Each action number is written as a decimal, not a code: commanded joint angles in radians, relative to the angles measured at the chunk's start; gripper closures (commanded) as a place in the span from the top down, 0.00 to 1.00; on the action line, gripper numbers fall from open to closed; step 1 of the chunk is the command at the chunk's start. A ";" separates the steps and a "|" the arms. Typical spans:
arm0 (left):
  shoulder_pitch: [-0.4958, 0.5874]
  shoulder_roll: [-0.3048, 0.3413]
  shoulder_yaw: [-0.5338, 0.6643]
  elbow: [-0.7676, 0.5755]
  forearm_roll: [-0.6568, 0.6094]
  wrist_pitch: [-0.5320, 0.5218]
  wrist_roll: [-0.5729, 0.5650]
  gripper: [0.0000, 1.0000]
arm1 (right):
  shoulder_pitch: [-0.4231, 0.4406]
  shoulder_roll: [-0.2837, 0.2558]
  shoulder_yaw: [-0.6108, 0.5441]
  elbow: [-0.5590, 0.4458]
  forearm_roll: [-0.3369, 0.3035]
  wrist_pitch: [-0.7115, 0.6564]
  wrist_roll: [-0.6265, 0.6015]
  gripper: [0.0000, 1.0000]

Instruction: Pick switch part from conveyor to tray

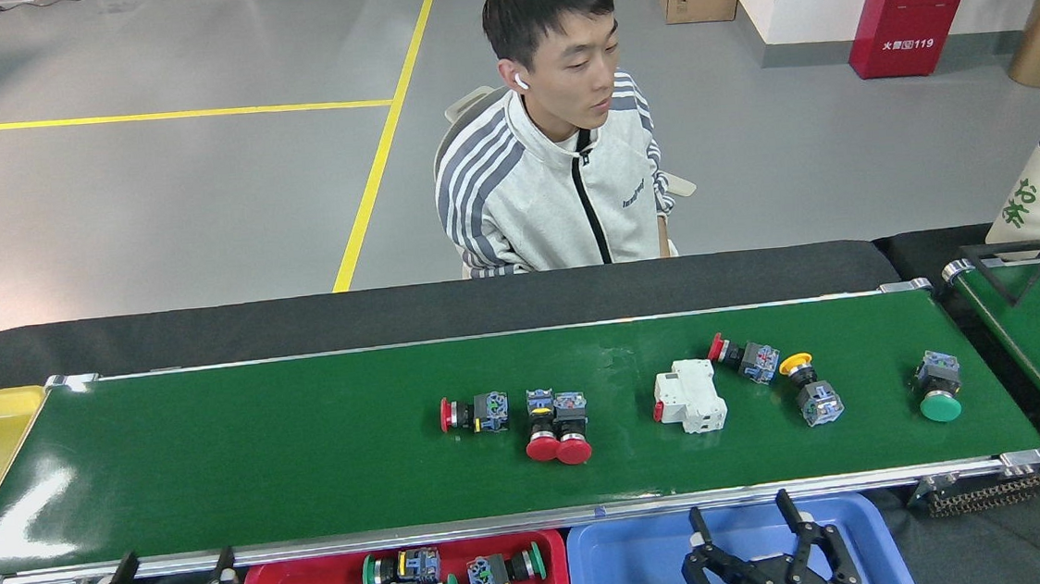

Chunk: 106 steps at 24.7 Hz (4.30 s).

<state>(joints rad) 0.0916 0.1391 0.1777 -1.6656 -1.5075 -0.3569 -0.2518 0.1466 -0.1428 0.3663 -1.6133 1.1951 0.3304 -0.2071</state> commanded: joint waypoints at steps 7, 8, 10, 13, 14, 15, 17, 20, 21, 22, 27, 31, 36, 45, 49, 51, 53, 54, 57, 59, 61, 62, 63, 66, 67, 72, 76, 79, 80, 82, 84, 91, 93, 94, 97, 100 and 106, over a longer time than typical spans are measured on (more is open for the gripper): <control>-0.211 -0.006 -0.207 0.184 -0.065 0.006 0.003 1.00 | -0.183 0.037 0.086 0.093 0.049 -0.013 0.097 0.99; -0.222 -0.016 -0.208 0.202 -0.077 0.007 0.005 1.00 | -0.202 0.049 0.089 0.110 0.050 -0.019 0.107 0.99; -0.263 -0.053 -0.210 0.248 -0.103 0.006 0.005 1.00 | -0.251 0.078 0.105 0.158 0.052 -0.034 0.118 0.99; -0.312 -0.085 -0.210 0.307 -0.134 0.007 0.006 1.00 | -0.323 0.112 0.126 0.245 0.055 -0.039 0.138 0.99; -0.326 -0.093 -0.210 0.316 -0.135 0.006 0.006 1.00 | -0.340 0.123 0.128 0.268 0.055 -0.041 0.140 0.99; -0.351 -0.099 -0.211 0.326 -0.138 0.006 0.006 1.00 | -0.367 0.137 0.135 0.303 0.055 -0.051 0.141 0.99; -0.380 -0.104 -0.211 0.354 -0.146 0.006 0.006 1.00 | -0.410 0.169 0.141 0.363 0.058 -0.070 0.146 0.99; -0.421 -0.107 -0.213 0.409 -0.149 0.004 0.011 1.00 | -0.515 0.250 0.140 0.503 0.078 -0.076 0.146 0.99; -0.428 -0.105 -0.225 0.423 -0.149 0.004 0.014 1.00 | -0.555 0.270 0.140 0.566 0.084 -0.077 0.149 0.97; -0.438 -0.104 -0.244 0.434 -0.149 0.004 0.020 1.00 | -0.590 0.290 0.143 0.642 0.092 -0.088 0.160 0.84; -0.454 -0.096 -0.268 0.481 -0.149 0.006 0.039 1.00 | -0.631 0.304 0.140 0.725 0.135 -0.194 0.172 0.02; -0.455 -0.087 -0.268 0.488 -0.151 0.006 0.039 0.89 | -0.616 0.299 0.141 0.673 0.135 -0.203 0.167 0.02; -0.451 -0.061 -0.270 0.488 -0.154 -0.005 0.040 0.32 | -0.469 0.101 0.079 0.346 0.113 -0.458 0.129 0.02; -0.434 -0.006 -0.173 0.477 -0.080 -0.054 0.045 0.08 | -0.096 -0.198 -0.274 0.148 -0.089 -1.116 0.095 0.91; -0.371 0.062 -0.046 0.435 -0.002 -0.155 0.045 0.08 | -0.062 -0.193 -0.336 0.148 -0.089 -1.116 0.103 1.00; -0.312 0.086 0.011 0.376 0.043 -0.231 0.045 0.08 | -0.061 -0.187 -0.346 0.147 -0.091 -1.116 0.104 1.00; -0.205 0.091 0.077 0.253 0.079 -0.323 0.045 0.08 | -0.061 -0.167 -0.371 0.145 -0.091 -1.116 0.114 1.00; -0.151 0.088 0.103 0.184 0.082 -0.358 0.045 0.08 | -0.059 -0.144 -0.394 0.144 -0.089 -1.116 0.118 1.00; -0.003 0.080 0.118 0.003 0.115 -0.428 0.045 0.10 | -0.027 -0.027 -0.441 0.118 -0.083 -0.967 0.132 0.98; 0.082 0.063 0.100 -0.069 0.118 -0.428 0.045 0.11 | 0.005 0.003 -0.443 0.063 -0.083 -0.736 0.130 0.98; 0.120 0.053 0.025 -0.105 0.115 -0.428 0.045 0.11 | 0.047 0.014 -0.441 0.013 -0.077 -0.564 0.126 0.98; 0.129 0.060 -0.024 -0.109 0.115 -0.428 0.045 0.12 | 0.077 0.017 -0.440 -0.008 -0.069 -0.495 0.124 0.98; 0.131 0.065 -0.075 -0.109 0.115 -0.428 0.045 0.13 | 0.099 0.022 -0.438 -0.022 -0.048 -0.444 0.123 0.98; 0.131 0.062 -0.126 -0.109 0.110 -0.428 0.043 0.27 | 0.110 0.063 -0.435 -0.025 0.035 -0.380 0.124 0.98; 0.129 0.053 -0.124 -0.109 0.110 -0.428 0.043 0.45 | 0.108 0.078 -0.437 -0.025 0.055 -0.378 0.124 0.98; 0.128 0.022 -0.070 -0.109 0.115 -0.428 0.045 1.00 | 0.073 0.081 -0.412 -0.027 0.070 -0.387 0.126 0.98; 0.131 -0.030 0.105 -0.108 0.116 -0.428 0.045 1.00 | -0.012 0.066 -0.316 -0.022 0.070 -0.386 0.133 0.98; 0.132 -0.073 0.252 -0.105 0.113 -0.428 0.042 1.00 | -0.065 0.068 -0.251 -0.022 0.072 -0.383 0.166 0.98; 0.132 -0.087 0.305 -0.102 0.112 -0.428 0.037 1.00 | -0.082 0.069 -0.230 -0.019 0.072 -0.383 0.199 0.98; 0.140 -0.107 0.342 -0.100 0.098 -0.428 0.028 1.00 | -0.104 0.081 -0.196 -0.016 0.072 -0.380 0.244 0.98; 0.172 -0.112 0.338 -0.100 0.064 -0.327 0.019 1.00 | -0.121 0.104 -0.170 -0.008 0.081 -0.373 0.262 0.98; 0.155 -0.122 0.305 -0.106 0.032 -0.197 0.013 1.00 | -0.225 0.259 -0.145 0.144 0.264 -0.370 0.301 0.98; 0.099 -0.119 0.284 -0.094 0.021 -0.172 -0.001 1.00 | -0.249 0.292 -0.133 0.185 0.288 -0.361 0.305 0.98; 0.069 -0.116 0.273 -0.078 0.000 -0.155 -0.003 1.00 | -0.263 0.296 -0.127 0.201 0.291 -0.341 0.305 0.98; -0.039 -0.118 0.238 0.052 -0.105 -0.108 0.003 1.00 | -0.338 0.296 -0.056 0.297 0.290 -0.252 0.318 0.98; -0.139 -0.113 0.220 0.165 -0.129 -0.091 0.005 1.00 | -0.435 0.299 -0.033 0.421 0.278 -0.171 0.316 0.85; -0.282 -0.056 0.204 0.345 -0.143 -0.057 0.009 1.00 | -0.498 0.296 -0.024 0.498 0.276 -0.171 0.307 0.20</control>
<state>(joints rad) -0.1712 0.0706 0.3853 -1.3273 -1.6484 -0.4231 -0.2544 -0.3326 0.1524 0.3448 -1.1112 1.4730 0.1477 0.1100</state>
